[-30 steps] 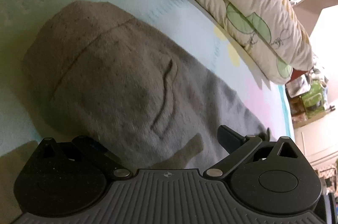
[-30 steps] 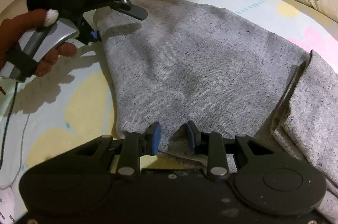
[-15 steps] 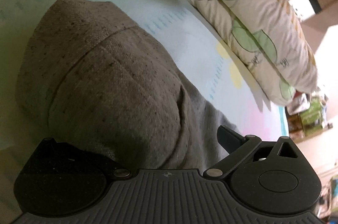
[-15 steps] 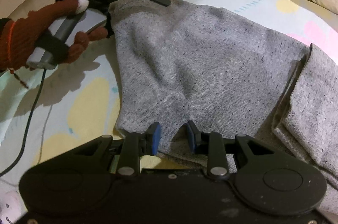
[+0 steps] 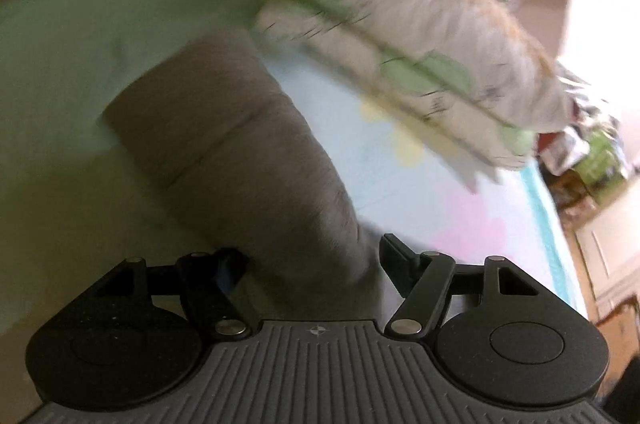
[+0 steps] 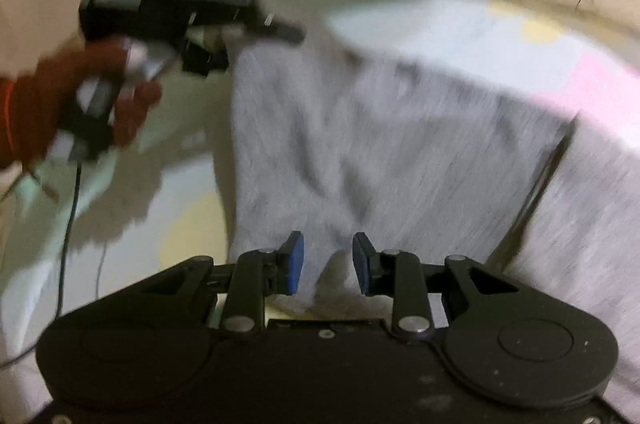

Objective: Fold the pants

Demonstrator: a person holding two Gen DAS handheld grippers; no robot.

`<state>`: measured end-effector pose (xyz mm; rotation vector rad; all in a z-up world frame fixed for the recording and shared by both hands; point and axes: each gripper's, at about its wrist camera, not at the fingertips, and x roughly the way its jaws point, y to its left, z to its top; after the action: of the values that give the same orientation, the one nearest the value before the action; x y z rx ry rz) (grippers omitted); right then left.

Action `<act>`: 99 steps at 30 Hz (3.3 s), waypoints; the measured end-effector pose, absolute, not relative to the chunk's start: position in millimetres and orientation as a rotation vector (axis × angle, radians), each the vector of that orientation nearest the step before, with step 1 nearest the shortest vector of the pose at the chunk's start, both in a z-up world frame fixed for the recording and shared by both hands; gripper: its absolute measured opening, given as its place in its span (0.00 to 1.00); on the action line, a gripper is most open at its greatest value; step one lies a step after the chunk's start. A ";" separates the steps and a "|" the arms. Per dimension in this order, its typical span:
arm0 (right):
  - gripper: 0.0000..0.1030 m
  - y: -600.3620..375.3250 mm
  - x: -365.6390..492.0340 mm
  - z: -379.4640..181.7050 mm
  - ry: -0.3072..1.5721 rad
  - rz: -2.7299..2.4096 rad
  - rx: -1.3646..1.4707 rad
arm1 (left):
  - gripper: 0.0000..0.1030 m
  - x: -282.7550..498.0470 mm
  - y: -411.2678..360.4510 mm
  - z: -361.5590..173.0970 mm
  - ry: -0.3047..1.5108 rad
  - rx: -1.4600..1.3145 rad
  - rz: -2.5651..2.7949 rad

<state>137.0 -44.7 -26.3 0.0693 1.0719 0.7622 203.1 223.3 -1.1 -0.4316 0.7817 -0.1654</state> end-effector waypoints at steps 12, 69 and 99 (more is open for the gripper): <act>0.29 -119.0 172.6 -30.5 1.112 0.461 0.167 | 0.77 209.7 177.2 21.0 0.759 -0.386 -0.285; 0.38 2.8 332.0 -33.0 1.069 0.577 0.509 | 0.95 184.7 292.5 -38.7 0.886 -0.515 -0.106; 0.39 -281.3 128.7 -27.4 1.156 0.147 0.528 | 0.95 207.5 49.4 -45.9 0.974 -0.199 -0.544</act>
<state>128.7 -281.3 -27.4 0.5282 1.1562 0.1470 207.5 49.4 -45.9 -0.1993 0.9737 -0.5435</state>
